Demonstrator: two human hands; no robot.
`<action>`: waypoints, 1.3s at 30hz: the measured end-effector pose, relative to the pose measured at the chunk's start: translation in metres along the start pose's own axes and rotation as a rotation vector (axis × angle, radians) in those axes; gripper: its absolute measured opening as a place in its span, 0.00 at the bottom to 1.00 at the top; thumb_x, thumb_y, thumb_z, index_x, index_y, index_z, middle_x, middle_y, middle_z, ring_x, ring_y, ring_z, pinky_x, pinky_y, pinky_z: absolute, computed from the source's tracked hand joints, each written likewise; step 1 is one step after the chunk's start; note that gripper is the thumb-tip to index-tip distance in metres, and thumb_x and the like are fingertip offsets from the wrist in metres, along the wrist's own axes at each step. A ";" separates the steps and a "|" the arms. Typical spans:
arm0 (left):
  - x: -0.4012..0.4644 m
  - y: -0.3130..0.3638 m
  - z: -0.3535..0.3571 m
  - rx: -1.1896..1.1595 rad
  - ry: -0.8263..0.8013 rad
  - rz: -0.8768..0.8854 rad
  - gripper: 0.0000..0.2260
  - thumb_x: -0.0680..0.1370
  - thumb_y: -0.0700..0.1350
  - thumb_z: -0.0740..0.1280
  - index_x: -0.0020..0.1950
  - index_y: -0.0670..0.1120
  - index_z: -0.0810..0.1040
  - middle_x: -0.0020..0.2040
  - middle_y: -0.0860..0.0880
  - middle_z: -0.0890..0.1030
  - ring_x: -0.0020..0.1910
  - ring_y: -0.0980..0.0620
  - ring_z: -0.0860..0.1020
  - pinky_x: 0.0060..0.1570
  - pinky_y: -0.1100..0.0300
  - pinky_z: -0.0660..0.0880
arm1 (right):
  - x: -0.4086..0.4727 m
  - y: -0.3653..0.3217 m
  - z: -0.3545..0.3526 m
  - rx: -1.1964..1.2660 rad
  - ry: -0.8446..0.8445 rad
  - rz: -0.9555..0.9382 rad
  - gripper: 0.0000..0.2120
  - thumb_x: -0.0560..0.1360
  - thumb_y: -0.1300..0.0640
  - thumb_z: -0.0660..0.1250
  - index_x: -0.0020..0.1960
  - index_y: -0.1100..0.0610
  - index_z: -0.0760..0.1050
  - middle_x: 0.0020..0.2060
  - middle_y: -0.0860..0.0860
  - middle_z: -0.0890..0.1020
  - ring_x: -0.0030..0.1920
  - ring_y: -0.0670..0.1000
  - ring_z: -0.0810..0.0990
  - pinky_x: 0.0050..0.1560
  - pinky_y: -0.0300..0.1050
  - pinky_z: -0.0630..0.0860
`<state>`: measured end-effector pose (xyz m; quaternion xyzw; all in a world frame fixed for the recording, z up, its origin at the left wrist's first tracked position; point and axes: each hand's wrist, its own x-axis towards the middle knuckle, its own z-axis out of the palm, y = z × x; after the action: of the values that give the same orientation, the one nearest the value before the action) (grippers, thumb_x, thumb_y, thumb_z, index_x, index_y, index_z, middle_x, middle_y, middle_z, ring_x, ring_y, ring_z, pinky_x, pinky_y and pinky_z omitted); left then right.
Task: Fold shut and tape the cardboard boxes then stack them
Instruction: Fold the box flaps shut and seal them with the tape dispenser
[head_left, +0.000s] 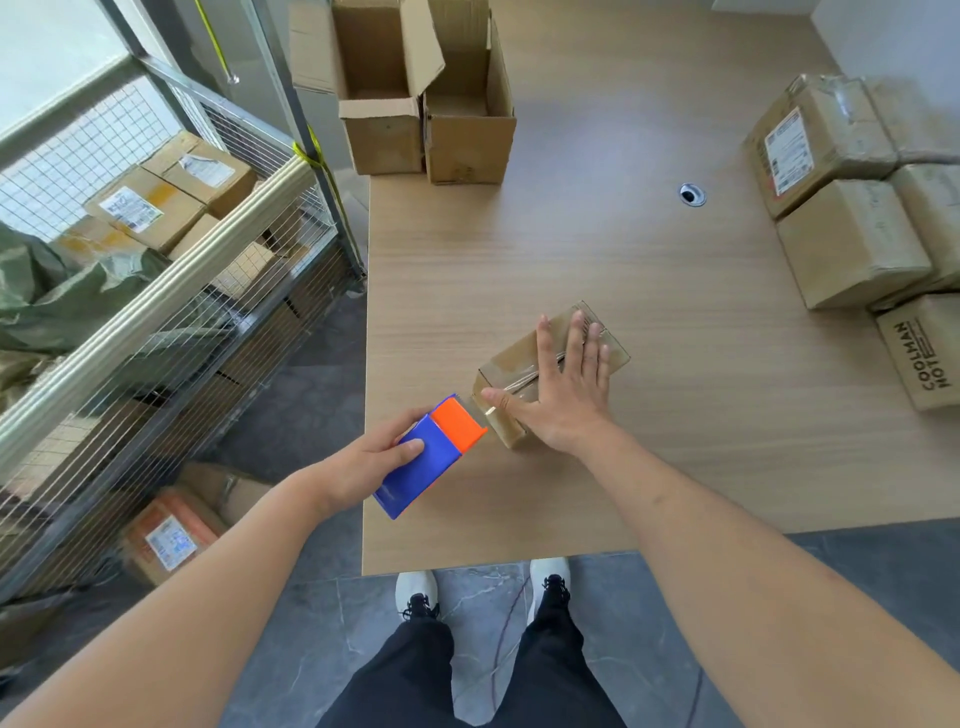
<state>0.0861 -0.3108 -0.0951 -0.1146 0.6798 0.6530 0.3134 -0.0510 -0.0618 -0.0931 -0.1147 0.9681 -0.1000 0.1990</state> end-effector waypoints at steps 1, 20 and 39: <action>0.002 0.002 0.001 0.036 0.004 -0.003 0.19 0.86 0.46 0.60 0.76 0.58 0.68 0.67 0.53 0.80 0.67 0.46 0.77 0.70 0.49 0.71 | 0.001 0.000 0.000 -0.003 0.000 -0.003 0.62 0.57 0.10 0.42 0.77 0.42 0.23 0.76 0.55 0.23 0.75 0.56 0.20 0.76 0.58 0.27; 0.045 0.068 -0.008 0.606 -0.040 -0.237 0.15 0.87 0.52 0.55 0.73 0.57 0.70 0.64 0.51 0.78 0.63 0.47 0.76 0.69 0.46 0.69 | 0.003 -0.011 -0.018 -0.121 -0.062 -0.042 0.58 0.69 0.21 0.59 0.81 0.48 0.31 0.78 0.61 0.28 0.77 0.65 0.26 0.77 0.64 0.30; 0.017 0.045 0.013 0.689 0.091 -0.316 0.14 0.86 0.48 0.51 0.65 0.46 0.72 0.60 0.43 0.78 0.59 0.42 0.76 0.58 0.50 0.71 | -0.032 -0.032 -0.013 -0.207 0.003 -0.013 0.47 0.79 0.32 0.56 0.83 0.53 0.35 0.80 0.61 0.33 0.80 0.67 0.34 0.80 0.64 0.41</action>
<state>0.0512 -0.2881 -0.0676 -0.1349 0.8466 0.3241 0.4000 -0.0214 -0.0817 -0.0624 -0.1408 0.9728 -0.0011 0.1841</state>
